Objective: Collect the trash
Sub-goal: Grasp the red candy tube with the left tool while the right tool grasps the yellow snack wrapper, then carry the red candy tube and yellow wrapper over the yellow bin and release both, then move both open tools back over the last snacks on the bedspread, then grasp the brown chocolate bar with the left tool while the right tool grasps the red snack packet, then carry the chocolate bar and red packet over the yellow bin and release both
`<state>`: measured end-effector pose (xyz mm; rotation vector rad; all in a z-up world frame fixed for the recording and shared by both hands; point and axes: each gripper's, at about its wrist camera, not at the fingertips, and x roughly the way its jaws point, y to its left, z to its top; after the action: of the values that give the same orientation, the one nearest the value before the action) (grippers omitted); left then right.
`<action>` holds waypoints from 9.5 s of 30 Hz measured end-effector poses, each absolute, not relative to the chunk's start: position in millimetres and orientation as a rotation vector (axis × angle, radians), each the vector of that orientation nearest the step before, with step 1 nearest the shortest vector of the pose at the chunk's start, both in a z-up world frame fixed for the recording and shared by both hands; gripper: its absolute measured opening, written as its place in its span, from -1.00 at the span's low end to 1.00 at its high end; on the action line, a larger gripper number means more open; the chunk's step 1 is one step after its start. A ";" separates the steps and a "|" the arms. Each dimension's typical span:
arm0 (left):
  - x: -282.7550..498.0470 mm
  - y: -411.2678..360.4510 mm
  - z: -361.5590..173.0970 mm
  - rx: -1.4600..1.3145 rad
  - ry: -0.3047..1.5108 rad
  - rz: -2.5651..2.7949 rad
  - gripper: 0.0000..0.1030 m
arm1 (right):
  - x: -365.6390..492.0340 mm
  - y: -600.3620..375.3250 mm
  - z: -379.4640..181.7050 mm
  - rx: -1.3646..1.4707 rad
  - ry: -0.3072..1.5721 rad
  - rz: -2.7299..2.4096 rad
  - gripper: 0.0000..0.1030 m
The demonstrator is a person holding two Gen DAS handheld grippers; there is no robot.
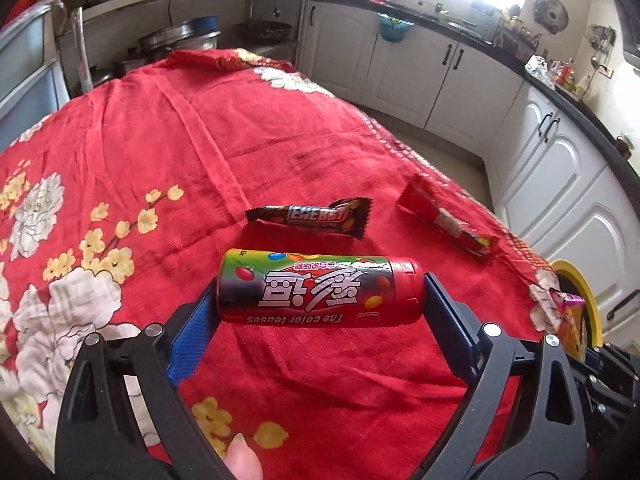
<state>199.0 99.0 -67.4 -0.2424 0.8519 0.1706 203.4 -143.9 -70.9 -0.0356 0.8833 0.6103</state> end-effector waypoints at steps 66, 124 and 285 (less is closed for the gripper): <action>202.0 -98.5 26.1 -0.060 0.652 -0.232 0.68 | 153.9 -343.2 17.2 0.155 0.599 0.209 -0.63; 260.2 -196.6 -48.5 0.011 0.834 -0.425 0.69 | 196.7 -399.3 -80.2 0.186 0.829 0.012 -0.18; 204.4 -101.3 32.5 -0.168 0.673 -0.318 -0.75 | 171.2 -337.6 -5.4 0.136 0.662 0.264 -0.66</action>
<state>204.4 -101.3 32.5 -0.1683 0.6733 -0.3179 171.2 -337.6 -5.4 0.1359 0.6617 0.2645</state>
